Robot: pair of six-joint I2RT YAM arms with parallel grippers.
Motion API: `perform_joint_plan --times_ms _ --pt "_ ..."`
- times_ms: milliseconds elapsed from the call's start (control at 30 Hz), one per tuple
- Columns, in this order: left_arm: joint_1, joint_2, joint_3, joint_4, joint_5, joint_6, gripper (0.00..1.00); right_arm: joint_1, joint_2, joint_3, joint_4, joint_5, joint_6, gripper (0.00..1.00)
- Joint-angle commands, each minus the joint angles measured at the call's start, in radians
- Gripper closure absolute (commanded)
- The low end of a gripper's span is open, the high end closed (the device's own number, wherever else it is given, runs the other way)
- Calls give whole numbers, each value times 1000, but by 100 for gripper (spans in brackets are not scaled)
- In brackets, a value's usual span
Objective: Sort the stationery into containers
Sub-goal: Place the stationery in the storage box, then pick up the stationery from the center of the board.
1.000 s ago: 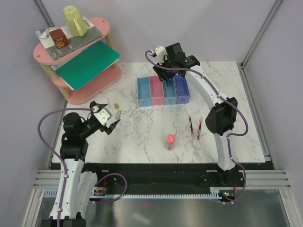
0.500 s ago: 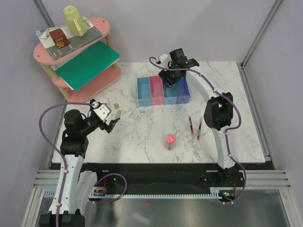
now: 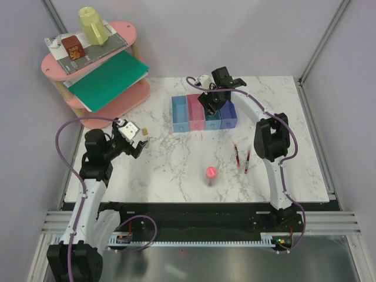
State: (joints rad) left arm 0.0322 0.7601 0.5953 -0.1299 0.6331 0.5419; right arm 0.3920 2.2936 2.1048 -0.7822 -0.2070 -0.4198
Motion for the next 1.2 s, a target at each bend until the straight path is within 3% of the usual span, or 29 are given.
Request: perform_joint_plan --times_ms 0,267,400,567,800,933,1167 --pt "0 41 -45 125 -23 3 2 10 -71 -40 40 -29 -8 29" --pt "0 93 -78 127 -38 75 2 11 -135 -39 43 -20 -1 14" --pt "0 206 -55 125 -87 63 3 16 -200 -42 34 -25 15 12" --pt "0 373 52 105 -200 3 8 54 -333 -72 -46 -20 -8 11" --pt "-18 534 109 125 -199 -95 14 166 -557 -224 -143 -40 -25 13" --pt "-116 605 136 113 -239 -102 25 237 -660 -397 -181 -37 -34 15" --pt "-196 671 152 110 -375 -86 26 274 -761 -526 -250 -42 -77 16"
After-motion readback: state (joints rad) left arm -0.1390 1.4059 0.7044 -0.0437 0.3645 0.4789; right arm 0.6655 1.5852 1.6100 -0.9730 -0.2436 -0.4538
